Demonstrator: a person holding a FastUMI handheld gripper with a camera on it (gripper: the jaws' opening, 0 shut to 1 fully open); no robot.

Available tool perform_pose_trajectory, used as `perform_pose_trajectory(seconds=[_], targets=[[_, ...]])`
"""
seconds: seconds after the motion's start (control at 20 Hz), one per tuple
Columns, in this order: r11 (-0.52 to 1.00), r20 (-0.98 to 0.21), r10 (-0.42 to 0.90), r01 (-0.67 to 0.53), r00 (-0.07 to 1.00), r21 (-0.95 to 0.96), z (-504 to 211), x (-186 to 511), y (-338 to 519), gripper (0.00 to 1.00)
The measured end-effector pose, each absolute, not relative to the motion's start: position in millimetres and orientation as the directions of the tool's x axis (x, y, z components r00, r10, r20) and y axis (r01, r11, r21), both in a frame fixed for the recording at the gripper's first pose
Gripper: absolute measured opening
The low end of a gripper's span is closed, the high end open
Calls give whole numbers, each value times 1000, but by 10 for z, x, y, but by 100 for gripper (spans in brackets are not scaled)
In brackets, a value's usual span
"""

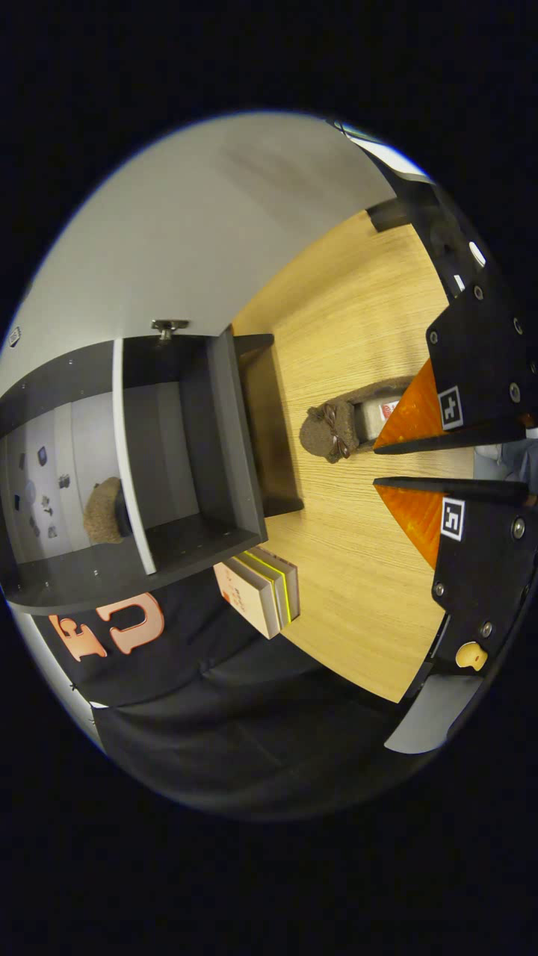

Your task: Open the shoe cabinet door, grab the shoes and put them into the shoe cabinet, then close the shoe cabinet door.

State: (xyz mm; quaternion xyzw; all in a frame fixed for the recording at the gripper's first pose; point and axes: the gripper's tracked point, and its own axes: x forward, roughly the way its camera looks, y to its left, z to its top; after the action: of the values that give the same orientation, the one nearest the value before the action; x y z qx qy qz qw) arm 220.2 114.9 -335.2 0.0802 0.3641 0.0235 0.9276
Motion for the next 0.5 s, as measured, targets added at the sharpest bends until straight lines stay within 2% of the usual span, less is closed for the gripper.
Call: perform_pose_trajectory(seconds=[0.5], targets=[[980,-784,142,24,604,196,-4412,2689,1077,19]])
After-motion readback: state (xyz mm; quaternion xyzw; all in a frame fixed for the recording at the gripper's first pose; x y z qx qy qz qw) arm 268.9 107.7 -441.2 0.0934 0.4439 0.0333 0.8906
